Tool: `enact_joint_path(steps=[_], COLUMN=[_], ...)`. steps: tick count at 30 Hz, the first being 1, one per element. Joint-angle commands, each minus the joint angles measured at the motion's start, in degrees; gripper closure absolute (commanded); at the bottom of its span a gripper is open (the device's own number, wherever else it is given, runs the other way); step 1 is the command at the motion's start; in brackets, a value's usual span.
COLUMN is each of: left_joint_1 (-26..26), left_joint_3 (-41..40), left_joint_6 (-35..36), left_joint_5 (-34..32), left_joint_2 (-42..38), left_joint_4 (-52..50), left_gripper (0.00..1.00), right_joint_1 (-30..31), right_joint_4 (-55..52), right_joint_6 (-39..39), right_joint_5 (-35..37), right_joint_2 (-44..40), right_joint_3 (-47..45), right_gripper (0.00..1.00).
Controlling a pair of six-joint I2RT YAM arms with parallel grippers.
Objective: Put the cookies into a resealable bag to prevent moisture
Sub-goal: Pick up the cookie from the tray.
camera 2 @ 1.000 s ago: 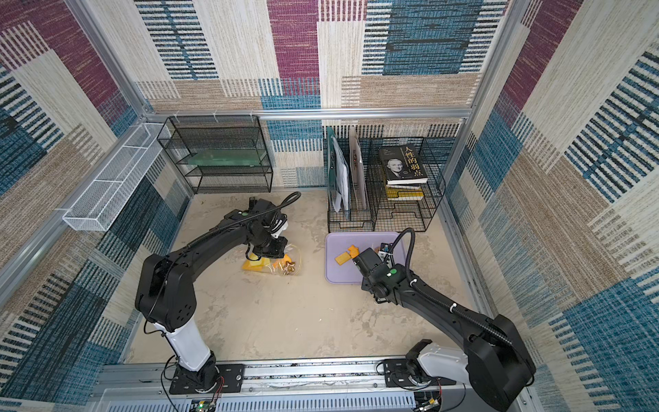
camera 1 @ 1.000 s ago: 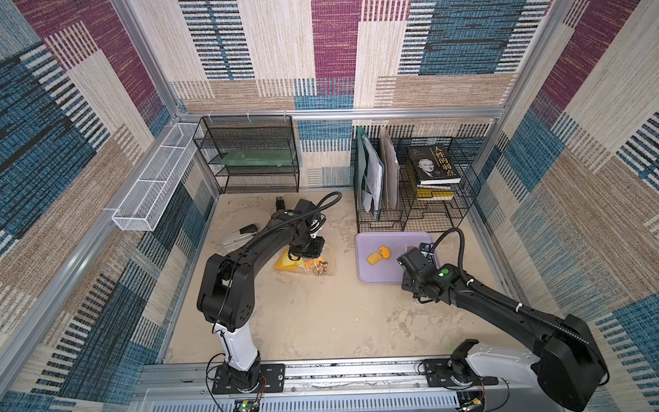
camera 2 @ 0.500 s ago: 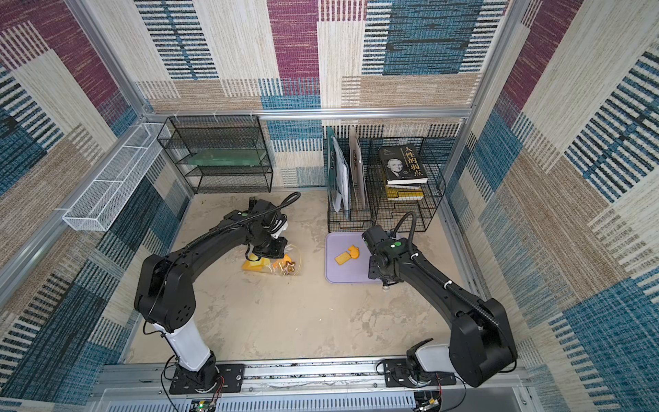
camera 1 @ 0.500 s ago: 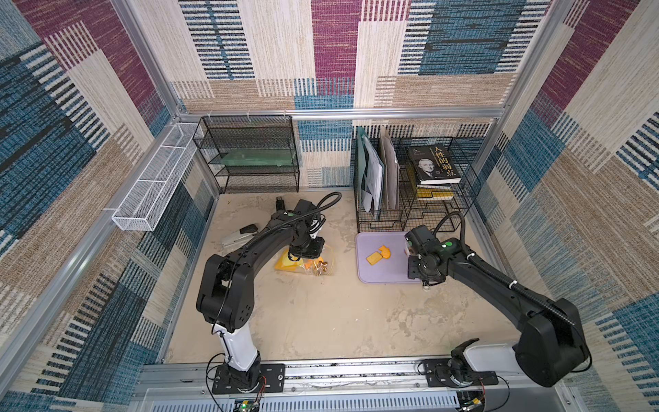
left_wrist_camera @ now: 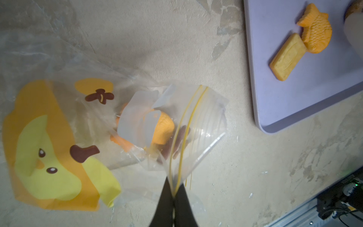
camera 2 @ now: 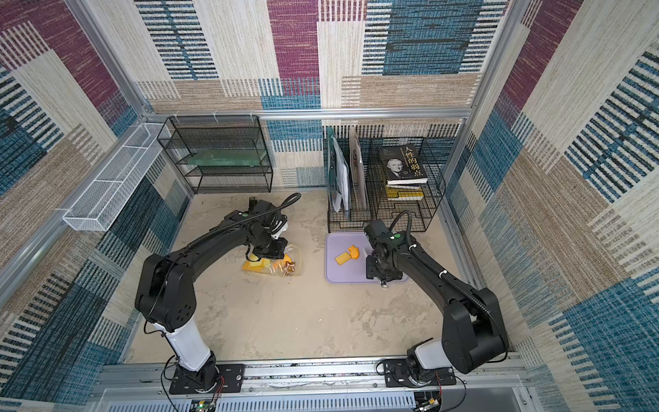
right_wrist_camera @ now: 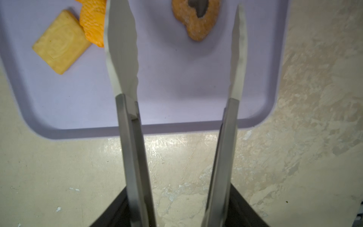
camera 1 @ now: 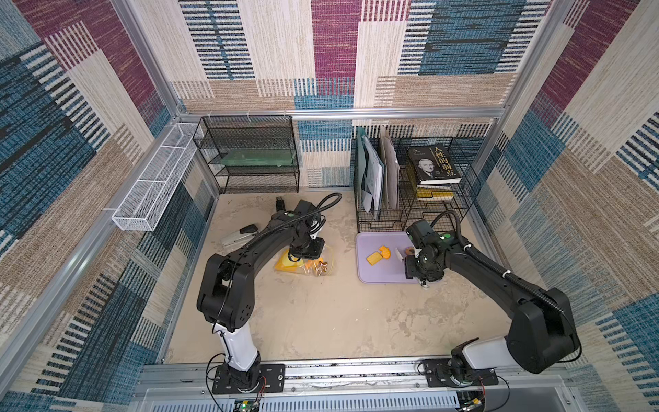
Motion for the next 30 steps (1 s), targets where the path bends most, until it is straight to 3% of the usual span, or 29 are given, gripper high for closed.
enact_joint_path(steps=[1, 20, 30], left_joint_1=[0.1, 0.1, 0.1], left_joint_3=[0.4, -0.1, 0.0], left_joint_6=[0.1, 0.2, 0.2], left_joint_5=[0.9, 0.5, 0.4], left_joint_2=[0.3, -0.2, 0.3], left_joint_4=[0.4, 0.6, 0.6], left_gripper=[1.0, 1.0, 1.0], right_joint_1=[-0.4, -4.0, -4.1], right_joint_4=[-4.1, -0.1, -1.0], right_joint_6=[-0.2, -5.1, -6.1], right_joint_5=[-0.4, -4.4, -5.3], right_joint_2=[0.6, 7.5, 8.0], right_joint_3=[1.2, 3.8, 4.5], right_gripper=[0.38, 0.45, 0.57])
